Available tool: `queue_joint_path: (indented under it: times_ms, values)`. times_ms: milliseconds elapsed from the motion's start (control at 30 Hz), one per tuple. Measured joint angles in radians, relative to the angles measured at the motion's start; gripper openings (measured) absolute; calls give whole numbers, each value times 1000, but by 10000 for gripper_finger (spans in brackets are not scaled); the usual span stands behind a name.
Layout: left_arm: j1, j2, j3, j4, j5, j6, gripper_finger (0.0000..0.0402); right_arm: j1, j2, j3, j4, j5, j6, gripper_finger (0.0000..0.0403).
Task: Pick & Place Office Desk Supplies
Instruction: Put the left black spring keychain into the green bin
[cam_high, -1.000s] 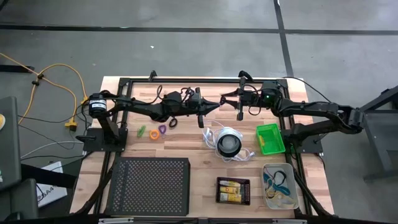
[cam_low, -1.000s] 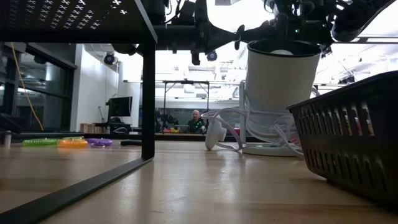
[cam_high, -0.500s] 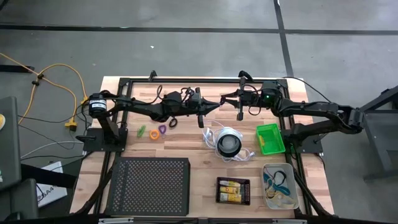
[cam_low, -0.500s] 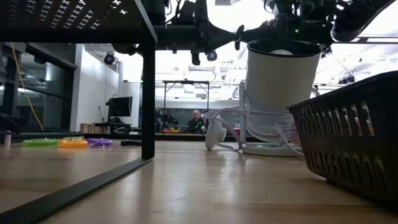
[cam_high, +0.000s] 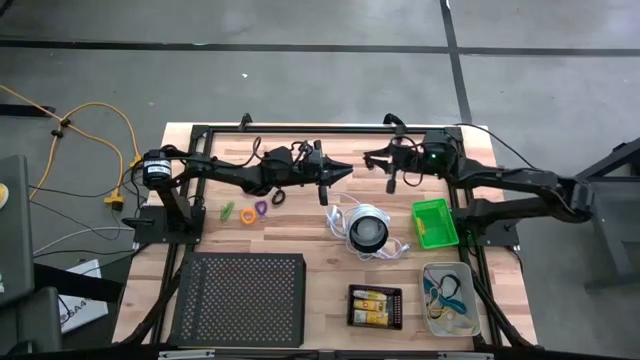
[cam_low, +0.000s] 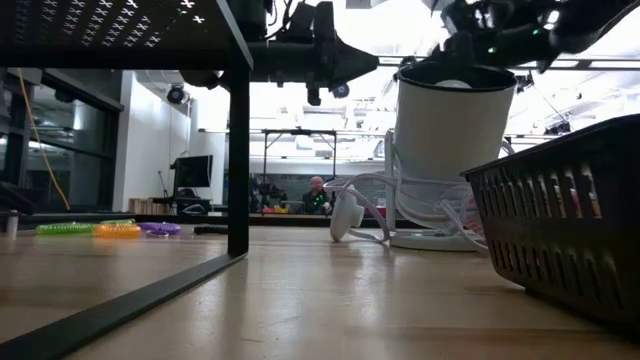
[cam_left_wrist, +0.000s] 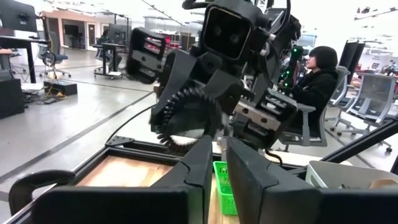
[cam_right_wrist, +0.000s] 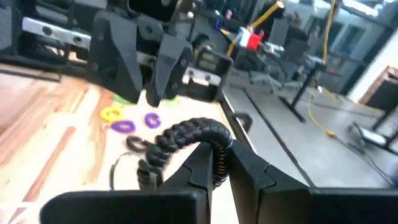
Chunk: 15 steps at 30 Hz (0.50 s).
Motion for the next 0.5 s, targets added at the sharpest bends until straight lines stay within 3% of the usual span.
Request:
queue_joint_path:
  times_ms: [233,500]
  values:
    - [3,0,0,-8,0,1,51,0,-178,0,-256,96,17,26]
    - [3,0,0,-7,0,1,51,0,-363,0,-533,173,153,26]
